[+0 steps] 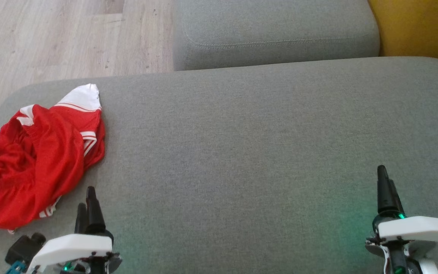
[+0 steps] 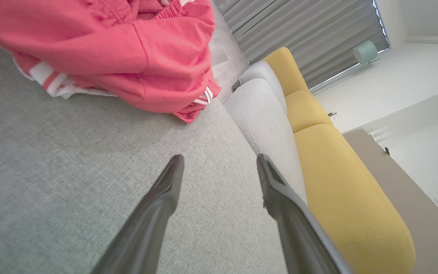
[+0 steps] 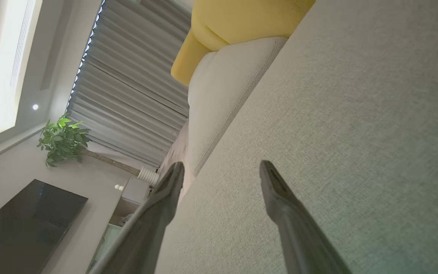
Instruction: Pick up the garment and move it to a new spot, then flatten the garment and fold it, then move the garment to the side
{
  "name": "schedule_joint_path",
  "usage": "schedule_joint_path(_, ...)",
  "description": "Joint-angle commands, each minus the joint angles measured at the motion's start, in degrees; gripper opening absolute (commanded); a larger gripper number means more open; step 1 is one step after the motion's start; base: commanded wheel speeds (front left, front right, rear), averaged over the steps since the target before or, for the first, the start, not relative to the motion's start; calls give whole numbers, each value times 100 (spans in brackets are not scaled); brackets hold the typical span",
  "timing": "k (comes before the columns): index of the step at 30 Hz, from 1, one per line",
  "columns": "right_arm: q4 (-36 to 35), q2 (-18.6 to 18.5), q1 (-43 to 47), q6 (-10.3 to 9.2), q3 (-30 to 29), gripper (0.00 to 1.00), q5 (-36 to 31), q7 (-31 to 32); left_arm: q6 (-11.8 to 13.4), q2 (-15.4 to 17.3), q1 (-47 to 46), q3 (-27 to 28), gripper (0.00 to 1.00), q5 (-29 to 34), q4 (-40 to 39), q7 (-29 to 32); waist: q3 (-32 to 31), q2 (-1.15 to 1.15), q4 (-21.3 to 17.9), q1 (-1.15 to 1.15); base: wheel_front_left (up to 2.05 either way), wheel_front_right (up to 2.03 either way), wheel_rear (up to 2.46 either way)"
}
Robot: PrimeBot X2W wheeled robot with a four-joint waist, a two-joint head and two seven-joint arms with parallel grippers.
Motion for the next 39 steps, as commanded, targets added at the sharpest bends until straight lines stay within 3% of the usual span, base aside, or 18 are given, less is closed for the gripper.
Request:
schedule_joint_path(1, -231, -42, -190, 18, 94, 100, -225, -78, 40, 42, -199, 5, 100, 214, -240, -58, -6, 0, -2, 0, 0, 0, 0)
schedule_joint_path(39, -302, -58, -105, 32, 695, 100, -2902, -703, 404, 54, -172, -534, 100, 2976, -520, -679, -146, 0, 47, 0, 0, 0, 0)
